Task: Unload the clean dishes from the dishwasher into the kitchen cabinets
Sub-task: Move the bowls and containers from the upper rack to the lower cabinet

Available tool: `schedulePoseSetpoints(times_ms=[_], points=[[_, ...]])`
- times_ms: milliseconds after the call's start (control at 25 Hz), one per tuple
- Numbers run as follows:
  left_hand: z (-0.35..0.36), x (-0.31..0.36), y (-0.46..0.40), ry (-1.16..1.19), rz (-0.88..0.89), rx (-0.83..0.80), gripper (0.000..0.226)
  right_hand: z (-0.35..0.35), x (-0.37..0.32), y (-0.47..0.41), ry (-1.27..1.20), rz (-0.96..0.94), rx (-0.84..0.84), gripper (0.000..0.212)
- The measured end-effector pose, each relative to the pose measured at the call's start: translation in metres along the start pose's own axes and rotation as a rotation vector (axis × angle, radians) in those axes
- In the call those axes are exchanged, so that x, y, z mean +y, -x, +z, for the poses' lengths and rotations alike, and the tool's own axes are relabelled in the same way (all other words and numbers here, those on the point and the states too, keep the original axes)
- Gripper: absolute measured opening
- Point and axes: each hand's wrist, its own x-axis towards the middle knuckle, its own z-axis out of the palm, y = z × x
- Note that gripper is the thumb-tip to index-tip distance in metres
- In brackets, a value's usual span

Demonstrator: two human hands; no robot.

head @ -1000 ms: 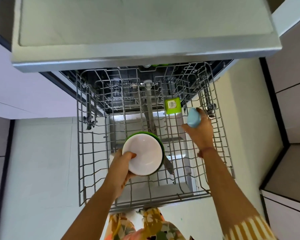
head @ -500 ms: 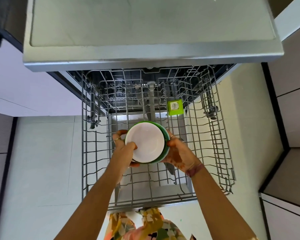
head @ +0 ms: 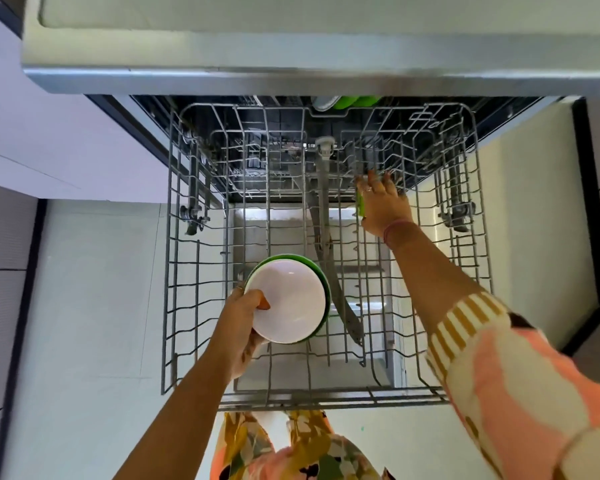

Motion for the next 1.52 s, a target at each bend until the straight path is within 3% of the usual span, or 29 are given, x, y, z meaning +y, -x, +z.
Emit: schedulePoseSetpoints(times_ms=[160,240,280,360,440,480,560,640,720,840,880,960,1040,1080,1120,1200,1280,1400,1520], points=[[-0.022,-0.008,-0.002,0.087,-0.038,-0.061,0.068,0.016,0.001,-0.006,0.123,-0.004,0.121,0.072],[-0.028,-0.01,0.001,0.162,-0.071,-0.12,0.08,-0.001,0.002,0.01,0.031,0.077,0.195,0.07],[-0.031,-0.011,0.003,0.201,-0.088,-0.139,0.082,-0.01,0.001,0.024,-0.121,0.103,0.257,0.073],[-0.032,-0.008,0.007,0.264,-0.112,-0.156,0.08,-0.036,-0.013,0.067,-0.701,0.051,0.317,0.076],[-0.032,-0.002,0.011,0.305,-0.087,-0.167,0.069,-0.062,-0.038,0.118,-1.336,-0.126,0.178,0.069],[-0.032,0.003,0.013,0.304,-0.055,-0.18,0.059,-0.069,-0.051,0.14,-1.488,-0.231,0.056,0.067],[-0.032,0.014,0.018,0.278,0.013,-0.235,0.044,-0.074,-0.08,0.165,-1.359,-0.45,-0.071,0.069],[-0.034,0.023,0.022,0.264,0.049,-0.286,0.06,-0.069,-0.108,0.173,-1.018,-0.567,0.031,0.07],[-0.039,0.031,0.026,0.271,0.071,-0.324,0.065,-0.066,-0.125,0.169,-0.829,-0.615,0.101,0.072],[-0.046,0.041,0.028,0.274,0.095,-0.314,0.042,-0.059,-0.133,0.157,-0.712,-0.658,0.065,0.068],[-0.052,0.042,0.03,0.291,0.096,-0.285,0.033,-0.056,-0.137,0.159,-0.759,-0.673,0.027,0.065],[-0.054,0.047,0.03,0.34,0.085,-0.253,0.031,-0.046,-0.135,0.159,-1.15,-0.626,-0.018,0.056],[-0.068,0.053,0.034,0.409,0.122,-0.248,0.034,-0.024,-0.145,0.164,-1.522,-0.333,0.06,0.042],[-0.075,0.056,0.035,0.428,0.146,-0.25,0.037,-0.008,-0.149,0.163,-1.455,-0.177,0.111,0.038],[-0.08,0.058,0.037,0.437,0.163,-0.248,0.04,0.009,-0.153,0.161,-1.225,-0.118,0.108,0.038],[-0.089,0.063,0.041,0.435,0.193,-0.23,0.042,0.051,-0.167,0.159,-0.607,-0.254,0.009,0.057],[-0.096,0.063,0.043,0.407,0.201,-0.209,0.044,0.09,-0.189,0.162,-0.244,-0.39,-0.097,0.078],[-0.105,0.059,0.044,0.388,0.193,-0.203,0.044,0.112,-0.213,0.167,-0.069,-0.334,-0.01,0.075],[-0.111,0.058,0.05,0.376,0.184,-0.197,0.037,0.103,-0.22,0.171,-0.151,-0.225,0.042,0.07]])
